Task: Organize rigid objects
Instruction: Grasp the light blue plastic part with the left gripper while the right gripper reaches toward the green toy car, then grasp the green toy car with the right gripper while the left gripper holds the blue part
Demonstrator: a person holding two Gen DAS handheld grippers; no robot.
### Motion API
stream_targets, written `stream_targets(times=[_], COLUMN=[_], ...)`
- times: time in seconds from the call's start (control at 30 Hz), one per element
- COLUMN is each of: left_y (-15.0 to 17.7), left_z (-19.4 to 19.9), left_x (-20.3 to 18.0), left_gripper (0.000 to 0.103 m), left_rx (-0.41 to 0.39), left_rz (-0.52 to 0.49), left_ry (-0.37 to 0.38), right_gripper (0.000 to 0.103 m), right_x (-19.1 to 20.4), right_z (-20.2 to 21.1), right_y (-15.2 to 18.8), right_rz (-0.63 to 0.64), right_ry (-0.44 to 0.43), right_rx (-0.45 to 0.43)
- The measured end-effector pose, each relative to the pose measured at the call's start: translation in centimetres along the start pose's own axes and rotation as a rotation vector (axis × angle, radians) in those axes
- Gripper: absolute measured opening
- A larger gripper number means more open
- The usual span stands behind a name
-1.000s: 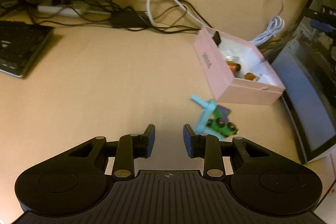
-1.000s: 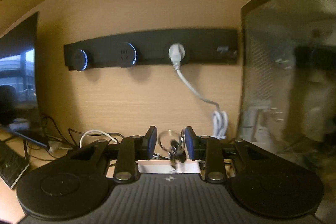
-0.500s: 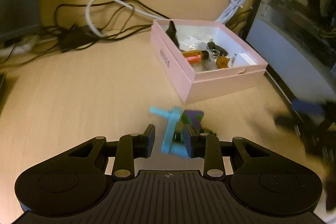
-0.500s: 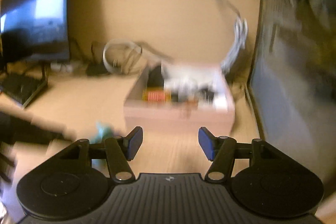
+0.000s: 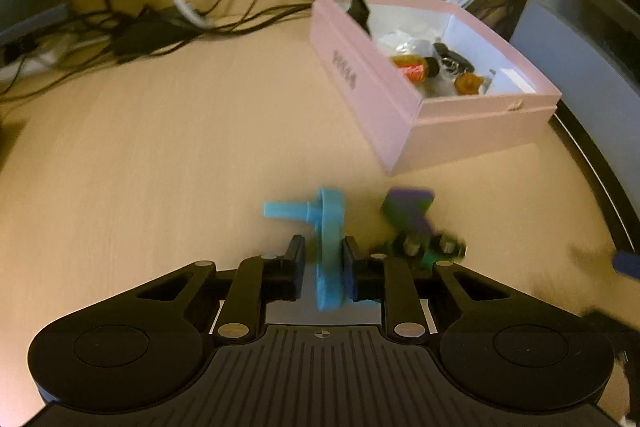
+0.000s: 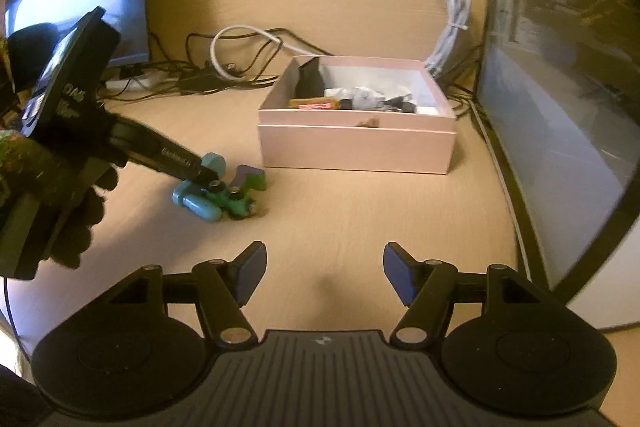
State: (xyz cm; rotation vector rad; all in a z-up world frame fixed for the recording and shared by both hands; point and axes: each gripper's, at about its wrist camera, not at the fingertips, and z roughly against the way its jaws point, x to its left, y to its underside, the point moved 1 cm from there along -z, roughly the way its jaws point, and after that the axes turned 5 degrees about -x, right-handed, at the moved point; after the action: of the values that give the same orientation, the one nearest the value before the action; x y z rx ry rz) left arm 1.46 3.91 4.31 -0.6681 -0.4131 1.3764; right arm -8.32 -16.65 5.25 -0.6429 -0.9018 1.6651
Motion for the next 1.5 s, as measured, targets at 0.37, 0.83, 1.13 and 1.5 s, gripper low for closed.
stream_targets(times=[0.37, 0.83, 1.13, 1.5], left_y=[4.5, 4.7, 4.8, 5.0], left_z=[5.4, 5.5, 5.5, 5.7], left_x=[4.9, 4.4, 4.4, 4.6], left_gripper=[0.022, 0.022, 0.022, 0.022], left_rx=[0.005, 0.004, 0.003, -0.005], left_rz=[0.115, 0.11, 0.112, 0.127], left_ry=[-0.102, -0.11, -0.112, -0.109], right_gripper=[0.066, 0.066, 0.081, 0.103], right_x=[4.7, 4.3, 3.2, 3.8], right_z=[-6.8, -9.6, -9.1, -9.6], right_y=[-2.9, -2.4, -0.1, -0.7], right_rz=[0.051, 0.088, 0.032, -0.015], right_ry=[-0.12, -0.028, -0.035, -0.069], right_rx=[0.036, 0.061, 0.051, 0.123])
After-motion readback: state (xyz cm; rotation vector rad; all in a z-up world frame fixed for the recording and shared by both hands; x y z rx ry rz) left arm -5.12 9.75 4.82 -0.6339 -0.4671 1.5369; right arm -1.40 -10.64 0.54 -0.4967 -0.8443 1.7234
